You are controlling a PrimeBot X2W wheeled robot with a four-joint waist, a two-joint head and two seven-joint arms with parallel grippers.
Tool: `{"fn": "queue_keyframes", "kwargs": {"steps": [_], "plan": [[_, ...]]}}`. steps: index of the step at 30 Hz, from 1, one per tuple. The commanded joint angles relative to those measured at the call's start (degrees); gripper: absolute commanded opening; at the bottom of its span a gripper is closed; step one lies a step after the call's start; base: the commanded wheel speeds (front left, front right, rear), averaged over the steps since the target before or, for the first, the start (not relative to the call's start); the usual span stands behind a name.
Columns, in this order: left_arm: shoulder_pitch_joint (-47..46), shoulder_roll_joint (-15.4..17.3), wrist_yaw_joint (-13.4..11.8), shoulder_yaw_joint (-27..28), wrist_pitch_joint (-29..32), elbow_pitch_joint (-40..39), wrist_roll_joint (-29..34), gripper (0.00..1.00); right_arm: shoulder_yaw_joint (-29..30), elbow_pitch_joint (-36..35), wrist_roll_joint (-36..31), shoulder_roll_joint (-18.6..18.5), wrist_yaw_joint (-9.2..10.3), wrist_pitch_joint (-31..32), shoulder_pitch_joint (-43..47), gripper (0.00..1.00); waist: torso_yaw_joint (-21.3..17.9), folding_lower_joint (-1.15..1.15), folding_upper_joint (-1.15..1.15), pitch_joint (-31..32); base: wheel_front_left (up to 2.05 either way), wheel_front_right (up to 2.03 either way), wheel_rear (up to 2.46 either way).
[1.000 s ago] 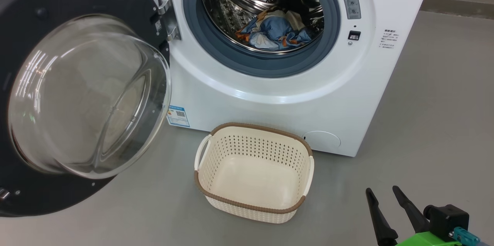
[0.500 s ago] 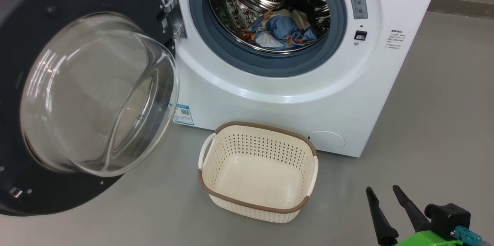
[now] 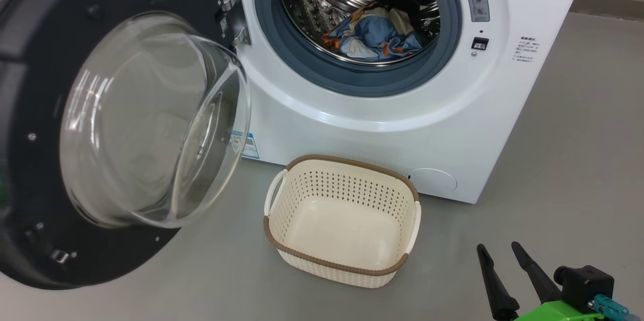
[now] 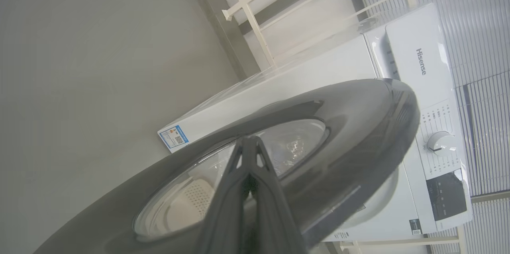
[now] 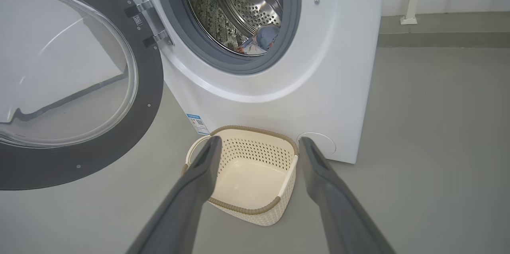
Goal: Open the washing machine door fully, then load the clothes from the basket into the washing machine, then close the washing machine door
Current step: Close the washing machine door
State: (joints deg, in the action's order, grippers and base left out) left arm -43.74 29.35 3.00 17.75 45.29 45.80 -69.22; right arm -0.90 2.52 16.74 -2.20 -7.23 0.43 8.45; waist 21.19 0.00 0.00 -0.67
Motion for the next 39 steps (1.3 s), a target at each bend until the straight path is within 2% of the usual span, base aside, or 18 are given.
{"fn": "queue_keyframes", "kwargs": {"steps": [1,13,22,24,32,33,39], "plan": [[0.6,0.9,0.3,0.6,1.5,-2.2,-1.1,0.0,-1.2,-1.4,0.5,-0.7,-0.25,-0.1,-2.8,1.0,0.1,0.0,0.0,-0.2,0.0,0.0,0.0],[4.3,-3.0,0.1,1.9,10.2,-11.2,-7.7,0.0,-1.2,-1.4,0.8,-0.7,-0.25,0.2,-2.9,1.0,0.1,0.0,0.0,-0.9,0.0,0.0,0.0],[8.1,-7.3,-1.2,0.5,16.8,-21.7,-11.8,0.0,-1.6,-1.4,1.3,-0.7,-0.25,0.4,-3.1,1.0,0.0,0.0,0.0,-1.1,0.0,0.0,0.0],[8.7,-8.8,-2.2,0.2,17.8,-23.9,-12.9,0.0,-1.8,-1.4,1.4,-0.7,-0.25,0.4,-3.2,1.0,-0.3,0.0,0.0,-1.0,0.0,0.0,0.0],[11.4,-13.3,-4.4,-1.8,20.4,-32.2,-15.0,0.0,-2.1,-1.3,-0.1,-0.7,-0.25,0.2,-3.8,1.0,-2.5,0.0,0.0,-1.6,0.0,0.0,0.0],[11.9,-14.9,-4.9,-2.4,20.4,-34.3,-15.5,0.0,-2.2,-1.3,0.2,-0.7,-0.25,0.1,-3.9,1.0,-3.2,0.0,0.0,-1.8,0.0,0.0,0.0],[12.7,-18.2,-5.6,-3.8,20.6,-38.2,-16.5,0.0,-2.3,-1.3,-0.1,-0.7,-0.25,-0.3,-4.4,1.0,-5.7,0.0,0.0,-2.3,0.0,0.0,0.0]]}}
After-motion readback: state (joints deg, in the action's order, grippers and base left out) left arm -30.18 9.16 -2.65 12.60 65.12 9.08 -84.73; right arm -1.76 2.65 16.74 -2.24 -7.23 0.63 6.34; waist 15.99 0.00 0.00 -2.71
